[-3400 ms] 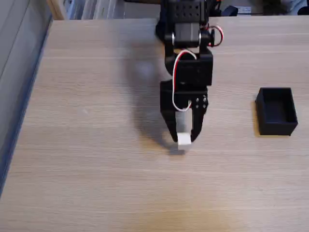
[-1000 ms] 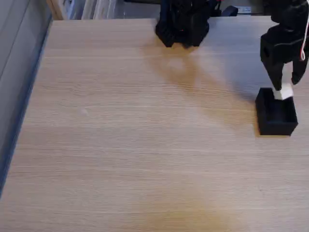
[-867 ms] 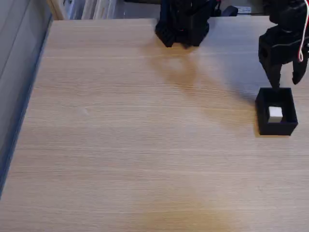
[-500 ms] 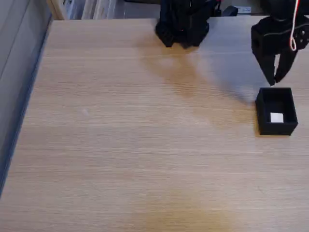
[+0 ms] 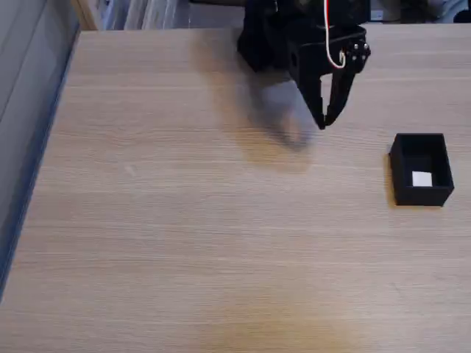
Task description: Pick a white block and place it in the black box.
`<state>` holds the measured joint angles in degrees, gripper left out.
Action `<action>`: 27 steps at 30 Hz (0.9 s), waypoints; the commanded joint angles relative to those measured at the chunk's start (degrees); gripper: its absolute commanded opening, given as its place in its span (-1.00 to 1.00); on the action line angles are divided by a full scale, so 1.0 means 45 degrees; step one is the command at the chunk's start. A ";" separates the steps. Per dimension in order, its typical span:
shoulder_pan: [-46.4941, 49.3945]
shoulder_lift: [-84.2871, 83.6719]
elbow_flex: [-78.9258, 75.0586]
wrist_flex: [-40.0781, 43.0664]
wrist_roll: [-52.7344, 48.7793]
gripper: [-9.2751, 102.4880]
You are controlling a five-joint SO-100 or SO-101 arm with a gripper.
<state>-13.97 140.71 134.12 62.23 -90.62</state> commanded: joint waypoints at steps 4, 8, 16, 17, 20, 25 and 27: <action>0.1641 0.4121 0.3867 -0.0215 -0.0859 -0.83; 0.2539 0.6543 0.5977 0.0371 -0.1113 -0.83; 0.3535 0.9746 0.8379 0.2598 -0.1250 -0.83; 0.3613 1.0000 0.8613 0.2637 -0.1230 -0.83; 0.3750 1.0664 0.9141 0.2871 -0.1172 -0.83; 0.3711 1.1133 0.9707 0.3047 -0.1191 -0.83; 0.3672 1.1133 0.9707 0.3301 -0.0547 -0.83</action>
<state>2.20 190.20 177.01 75.85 -95.80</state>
